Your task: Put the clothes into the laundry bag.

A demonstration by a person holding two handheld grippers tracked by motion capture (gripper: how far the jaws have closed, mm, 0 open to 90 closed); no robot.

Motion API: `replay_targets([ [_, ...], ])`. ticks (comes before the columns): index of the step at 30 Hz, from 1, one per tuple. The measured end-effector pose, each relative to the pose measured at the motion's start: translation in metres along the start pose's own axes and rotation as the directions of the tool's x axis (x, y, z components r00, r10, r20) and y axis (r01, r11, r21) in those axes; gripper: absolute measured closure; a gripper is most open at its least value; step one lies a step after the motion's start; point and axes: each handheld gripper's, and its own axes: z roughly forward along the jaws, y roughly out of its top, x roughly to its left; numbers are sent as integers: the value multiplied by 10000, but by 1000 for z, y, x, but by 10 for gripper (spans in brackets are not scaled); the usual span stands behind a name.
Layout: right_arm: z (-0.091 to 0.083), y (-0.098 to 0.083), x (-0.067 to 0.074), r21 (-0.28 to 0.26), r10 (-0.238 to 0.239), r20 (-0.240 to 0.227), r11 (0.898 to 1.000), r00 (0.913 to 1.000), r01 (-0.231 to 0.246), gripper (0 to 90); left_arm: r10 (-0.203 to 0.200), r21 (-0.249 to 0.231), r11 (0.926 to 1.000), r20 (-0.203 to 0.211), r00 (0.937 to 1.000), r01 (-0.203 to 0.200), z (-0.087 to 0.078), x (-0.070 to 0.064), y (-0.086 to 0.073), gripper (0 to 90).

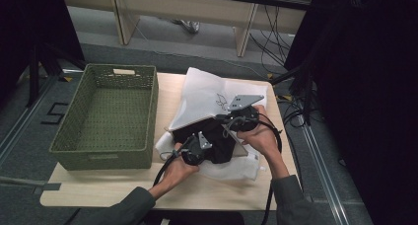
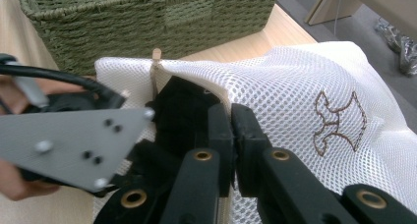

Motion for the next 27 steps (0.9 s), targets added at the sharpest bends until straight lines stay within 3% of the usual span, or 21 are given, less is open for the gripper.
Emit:
replay_targets([
  [5,-3,0,-1,-57,290,104,9996,9995,-289,889,-306,-482,9984,-378,9988,288,12,5,15,842],
  [6,-4,1,-2,-115,214,50,9997,9998,-214,889,-284,-531,9982,-149,9995,276,17,9,17,839],
  [7,-4,0,-3,-133,134,52,9998,9999,-133,889,-515,-598,9970,-267,9983,498,22,11,17,835],
  [8,-4,0,-3,-146,109,85,9998,9999,-108,889,-452,-471,9980,-391,9982,433,24,11,17,827],
  [9,-5,0,-3,-137,206,102,9997,9997,-204,889,-543,-492,9974,-247,9982,530,26,11,16,813],
  [10,-5,-1,-4,-181,125,77,9998,9999,-124,889,-354,-322,9988,142,9993,358,26,12,14,793],
  [11,-5,-1,-4,-176,172,76,9997,9998,-171,889,-428,-272,9987,209,9989,434,23,10,13,753],
  [12,-6,-1,-5,-173,194,92,9997,9998,-192,889,-435,-276,9987,-29,9991,434,19,8,12,704],
  [13,-6,-2,-5,-197,181,77,9996,9998,-180,888,-684,-330,9971,22,9977,684,16,6,10,667],
  [15,-6,-2,-5,-123,336,68,9994,9994,-336,888,-520,-309,9982,112,9986,523,6,5,7,568],
  [18,-6,-2,-6,-152,218,72,9996,9997,-217,888,-567,-419,9975,-16,9984,565,-13,8,-1,420],
  [20,-6,-2,-5,-118,359,101,9993,9993,-358,889,-818,-444,9957,-84,9966,813,-27,12,-9,361],
  [24,-5,-2,-4,-65,274,109,9996,9996,-274,888,-902,-265,9956,4,9959,902,-39,16,-24,333],
  [26,-4,-1,-4,-96,156,72,9998,9999,-155,888,-611,-73,9981,85,9981,611,-40,18,-31,353],
  [27,-4,-1,-3,-74,206,49,9998,9998,-205,888,-886,-108,9960,207,9959,888,-35,15,-33,370],
])
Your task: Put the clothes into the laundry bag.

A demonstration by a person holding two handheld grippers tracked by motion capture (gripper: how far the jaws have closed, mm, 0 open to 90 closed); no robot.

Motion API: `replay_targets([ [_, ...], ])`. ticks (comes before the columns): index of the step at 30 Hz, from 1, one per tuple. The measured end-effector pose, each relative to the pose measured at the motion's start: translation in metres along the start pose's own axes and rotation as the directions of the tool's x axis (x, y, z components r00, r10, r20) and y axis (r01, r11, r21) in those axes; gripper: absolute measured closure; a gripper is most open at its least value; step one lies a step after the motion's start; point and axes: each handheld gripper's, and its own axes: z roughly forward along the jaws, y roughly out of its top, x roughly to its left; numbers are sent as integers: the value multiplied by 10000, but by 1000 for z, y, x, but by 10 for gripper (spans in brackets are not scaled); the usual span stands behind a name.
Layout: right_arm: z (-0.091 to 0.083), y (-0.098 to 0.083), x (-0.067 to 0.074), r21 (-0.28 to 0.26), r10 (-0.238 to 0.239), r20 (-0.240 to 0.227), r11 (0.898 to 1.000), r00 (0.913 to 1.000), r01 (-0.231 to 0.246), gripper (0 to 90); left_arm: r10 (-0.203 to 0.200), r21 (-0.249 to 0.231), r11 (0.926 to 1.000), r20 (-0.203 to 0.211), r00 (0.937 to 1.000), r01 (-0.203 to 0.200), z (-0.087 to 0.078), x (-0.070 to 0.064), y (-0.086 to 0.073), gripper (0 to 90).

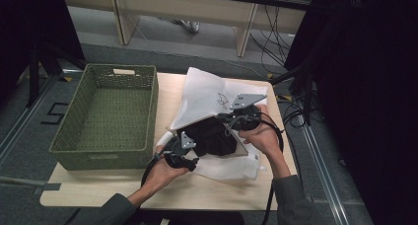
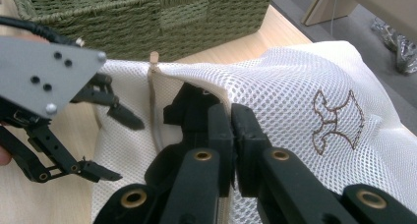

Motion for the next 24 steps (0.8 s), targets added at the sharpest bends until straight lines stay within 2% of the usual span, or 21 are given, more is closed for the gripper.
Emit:
replay_targets([
  [2,0,1,0,-6,-7,29,10000,10000,7,888,236,41,9997,150,9996,-237,6,-3,0,422],
  [6,-1,2,1,-63,-75,-7,10000,10000,75,889,360,9,9993,307,9989,-361,18,-8,8,515],
  [7,-2,3,2,-57,20,29,10000,10000,-20,889,341,-3,9994,327,9989,-341,21,-9,9,569],
  [9,-4,4,3,-95,-79,-2,9999,10000,79,889,421,-6,9991,237,9988,-421,28,-11,14,636],
  [13,-6,7,4,-223,-183,-96,9996,9998,181,889,694,136,9975,-206,9974,-691,42,-15,22,807],
  [15,-6,8,5,-207,-144,-92,9997,9999,142,889,788,150,9968,-409,9961,-782,48,-14,29,844],
  [16,-7,8,5,-161,-49,-73,9999,10000,47,889,680,133,9976,-509,9964,-674,51,-15,34,854],
  [17,-6,8,5,-162,-32,-90,9999,10000,30,889,505,-80,9987,-572,9971,-511,53,-16,36,860],
  [19,-5,8,5,-196,-108,-145,9998,9998,105,889,538,-35,9985,-569,9969,-541,58,-15,44,866],
  [20,-5,8,5,-189,-45,-116,9998,9999,43,889,1035,21,9946,-888,9907,-1038,60,-11,49,868],
  [21,-5,8,5,-193,-42,-138,9998,9999,39,889,1225,240,9924,-887,9885,-1209,62,-8,53,869],
  [23,-5,9,4,-259,-147,-157,9996,9998,143,889,977,37,9952,-936,9908,-978,72,-7,55,869],
  [24,-5,9,4,-268,-124,-183,9996,9998,119,889,911,10,9958,-1116,9896,-916,75,-6,56,869],
])
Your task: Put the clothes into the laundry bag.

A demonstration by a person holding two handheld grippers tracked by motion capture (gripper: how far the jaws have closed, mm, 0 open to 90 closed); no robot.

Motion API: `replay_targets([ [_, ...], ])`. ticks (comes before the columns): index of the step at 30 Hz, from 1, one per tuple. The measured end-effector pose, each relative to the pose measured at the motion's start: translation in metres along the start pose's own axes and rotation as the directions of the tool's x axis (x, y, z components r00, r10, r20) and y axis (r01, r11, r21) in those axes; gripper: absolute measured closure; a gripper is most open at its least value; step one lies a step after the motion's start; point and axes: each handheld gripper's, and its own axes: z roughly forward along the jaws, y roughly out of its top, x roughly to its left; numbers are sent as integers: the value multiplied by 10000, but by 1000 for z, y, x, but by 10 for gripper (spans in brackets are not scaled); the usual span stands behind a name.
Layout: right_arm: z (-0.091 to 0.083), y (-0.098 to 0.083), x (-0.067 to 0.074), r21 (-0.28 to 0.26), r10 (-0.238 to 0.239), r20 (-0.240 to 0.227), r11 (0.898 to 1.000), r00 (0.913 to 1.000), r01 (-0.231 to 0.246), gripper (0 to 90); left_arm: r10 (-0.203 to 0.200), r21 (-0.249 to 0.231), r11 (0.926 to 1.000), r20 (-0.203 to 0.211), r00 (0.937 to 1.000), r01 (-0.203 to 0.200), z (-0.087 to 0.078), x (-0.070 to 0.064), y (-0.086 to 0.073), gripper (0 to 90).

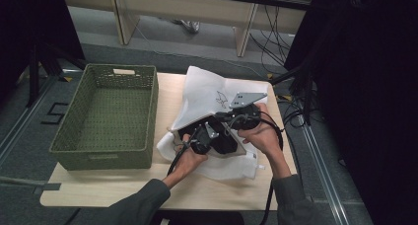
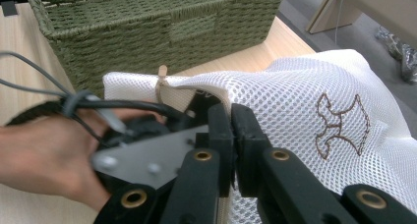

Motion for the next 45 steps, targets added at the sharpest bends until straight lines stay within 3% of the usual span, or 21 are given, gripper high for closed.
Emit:
replay_targets([
  [1,0,0,0,-4,-3,21,10000,10000,3,889,-187,-47,9998,18,9998,188,3,0,1,869],
  [2,0,0,0,-7,2,10,10000,10000,-2,889,808,-22,9967,-199,9965,-808,5,8,6,868],
  [3,0,0,0,-14,-1,4,10000,10000,1,889,1405,-7,9901,-365,9894,-1406,5,12,9,867],
  [4,0,0,0,-20,5,-10,10000,10000,-5,889,2278,13,9737,-355,9731,-2279,7,18,14,865],
  [5,0,0,0,-8,44,-49,10000,10000,-44,889,2008,-36,9796,-286,9792,-2010,8,16,14,862],
  [7,0,0,-1,-45,71,-15,10000,10000,-71,889,2107,52,9775,-297,9771,-2106,9,15,13,842],
  [8,-1,0,-1,-56,82,-40,10000,10000,-82,889,-336,15,9994,44,9994,336,9,-2,5,817],
  [9,-2,0,-1,-29,176,13,9998,9998,-176,889,-54,249,9997,451,9990,43,7,-1,4,794],
  [10,-1,0,-2,-101,72,-14,9999,10000,-72,889,-79,167,9998,870,9962,65,6,-1,2,773],
  [12,-2,-1,-4,-114,91,24,9999,10000,-91,889,-16,107,9999,864,9963,7,-6,-2,-3,697],
  [14,-3,-2,-5,-84,136,61,9999,9999,-135,889,-409,-61,9991,727,9965,415,-19,-5,-9,601],
  [15,-2,-3,-6,-112,57,81,9999,10000,-56,889,-598,12,9982,898,9942,599,-26,-6,-12,575],
  [16,-2,-3,-5,-86,143,55,9999,9999,-142,889,-389,-19,9992,972,9945,392,-34,-5,-15,545],
  [20,-2,-5,-5,57,303,104,9995,9995,-303,889,-650,-69,9978,1230,9903,664,-66,-1,-31,437],
  [24,1,-6,-4,176,178,146,9997,9997,-180,889,-687,-114,9974,1353,9884,709,-88,3,-46,417],
  [28,2,-7,-2,354,175,79,9992,9998,-178,889,-987,43,9950,1765,9793,995,-105,4,-62,391],
  [34,8,-13,1,756,-51,-90,9971,9999,58,888,-893,26,9958,2242,9704,911,-128,-2,-73,357],
  [41,16,-26,7,1271,69,-199,9919,9998,-44,888,-846,-15,9961,2535,9636,879,-145,1,-84,323],
  [42,17,-27,7,1342,81,-295,9909,9995,-41,888,-1056,37,9941,2576,9605,1083,-147,0,-87,314],
  [44,21,-33,10,1578,52,-329,9875,9994,0,888,-832,-1,9963,2610,9618,862,-152,3,-92,306],
  [45,22,-35,11,1736,153,-354,9848,9993,-89,888,-1073,24,9939,2584,9601,1105,-154,3,-95,298],
])
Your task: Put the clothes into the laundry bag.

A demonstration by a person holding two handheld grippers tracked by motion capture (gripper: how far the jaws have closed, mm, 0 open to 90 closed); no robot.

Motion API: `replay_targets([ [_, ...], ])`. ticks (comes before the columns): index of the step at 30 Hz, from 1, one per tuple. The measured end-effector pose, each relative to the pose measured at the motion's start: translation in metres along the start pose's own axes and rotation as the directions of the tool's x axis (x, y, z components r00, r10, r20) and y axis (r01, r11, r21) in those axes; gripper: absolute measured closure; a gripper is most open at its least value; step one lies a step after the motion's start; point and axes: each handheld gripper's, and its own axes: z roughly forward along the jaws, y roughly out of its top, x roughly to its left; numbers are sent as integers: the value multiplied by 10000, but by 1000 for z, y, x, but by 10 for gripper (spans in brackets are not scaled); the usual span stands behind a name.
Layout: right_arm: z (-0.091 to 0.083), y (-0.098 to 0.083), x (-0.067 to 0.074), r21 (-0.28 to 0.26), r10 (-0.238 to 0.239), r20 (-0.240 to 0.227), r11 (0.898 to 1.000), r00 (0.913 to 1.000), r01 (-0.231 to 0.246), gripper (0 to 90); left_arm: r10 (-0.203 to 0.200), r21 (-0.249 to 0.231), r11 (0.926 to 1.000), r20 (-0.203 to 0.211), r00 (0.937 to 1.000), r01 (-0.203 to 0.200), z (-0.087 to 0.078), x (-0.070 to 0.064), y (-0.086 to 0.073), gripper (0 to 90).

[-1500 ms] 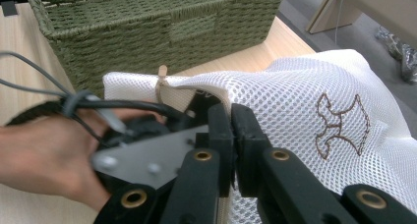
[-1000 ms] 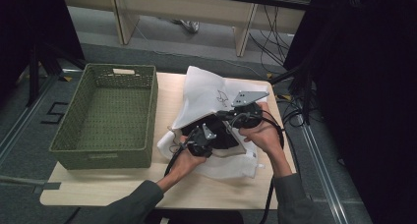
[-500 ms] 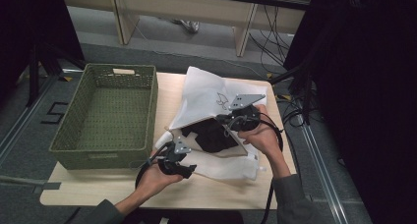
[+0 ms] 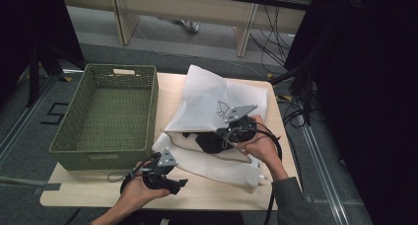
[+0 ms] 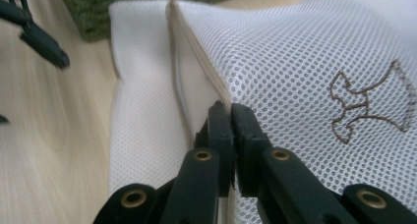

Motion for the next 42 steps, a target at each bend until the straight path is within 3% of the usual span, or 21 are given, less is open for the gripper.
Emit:
replay_targets([
  [2,5,-4,1,84,-176,-135,9998,9998,177,888,-2,8,10000,-31,10000,2,-5,3,-4,281],
  [6,14,-13,3,511,-112,-317,9986,9994,128,888,-153,-152,9998,29,9999,154,-15,9,-11,244],
  [8,18,-17,5,680,55,-404,9977,9992,-27,888,-29,-224,9997,-34,10000,28,-21,13,-15,219],
  [13,32,-24,9,1055,-9,-542,9944,9985,66,888,-229,-407,9989,-101,9997,225,-32,20,-22,184],
  [15,37,-26,10,1306,-123,-601,9912,9981,201,888,-340,-339,9989,-108,9994,336,-35,21,-24,169],
  [18,46,-30,11,1628,-282,-683,9859,9973,390,888,3,-288,9996,-221,9998,-9,-37,22,-26,165],
  [22,54,-37,14,2035,-321,-814,9779,9962,481,888,-74,-298,9995,-51,10000,73,-38,22,-28,164],
  [24,56,-40,16,2218,-176,-792,9745,9967,348,888,305,-262,9992,-80,9995,-307,-39,23,-28,164],
  [25,57,-41,16,2299,-185,-800,9725,9966,365,887,122,-292,9995,-8,9999,-122,-40,21,-29,164],
  [27,58,-45,17,2457,-137,-822,9688,9965,336,887,299,-308,9991,-65,9995,-301,-42,23,-30,164],
  [28,58,-47,16,2473,-231,-845,9680,9962,434,886,48,-355,9994,-79,10000,-51,-43,22,-30,163],
  [29,57,-48,17,2527,-142,-799,9670,9967,340,887,199,-379,9991,-56,9998,-201,-44,24,-31,164],
  [30,57,-50,17,2617,-108,-786,9647,9968,311,886,-28,-425,9991,-96,9999,23,-44,24,-31,163],
  [33,54,-53,18,2688,-185,-696,9625,9974,366,885,-20,-380,9993,-250,9997,11,-48,28,-33,163],
  [34,54,-54,16,2572,-426,-751,9645,9963,606,884,-77,-464,9989,-205,9998,67,-49,28,-33,164],
  [35,53,-55,16,2559,-393,-710,9650,9967,563,883,-172,-516,9985,-168,9997,163,-49,28,-33,163],
  [36,51,-56,17,2647,-149,-608,9639,9980,305,882,-85,-495,9987,-188,9998,76,-50,29,-33,164],
  [38,48,-58,16,2572,-71,-596,9661,9982,222,876,57,-508,9987,-261,9996,-70,-51,30,-34,163],
  [39,48,-58,16,2520,-5,-603,9676,9982,157,871,-140,-500,9987,-242,9996,127,-51,30,-34,163],
  [41,46,-59,15,2219,-42,-633,9749,9980,182,844,-113,-519,9986,-300,9995,98,-52,31,-34,164],
  [42,43,-59,15,2055,307,-555,9785,9980,-187,829,-275,-602,9978,-257,9993,259,-51,32,-35,164],
])
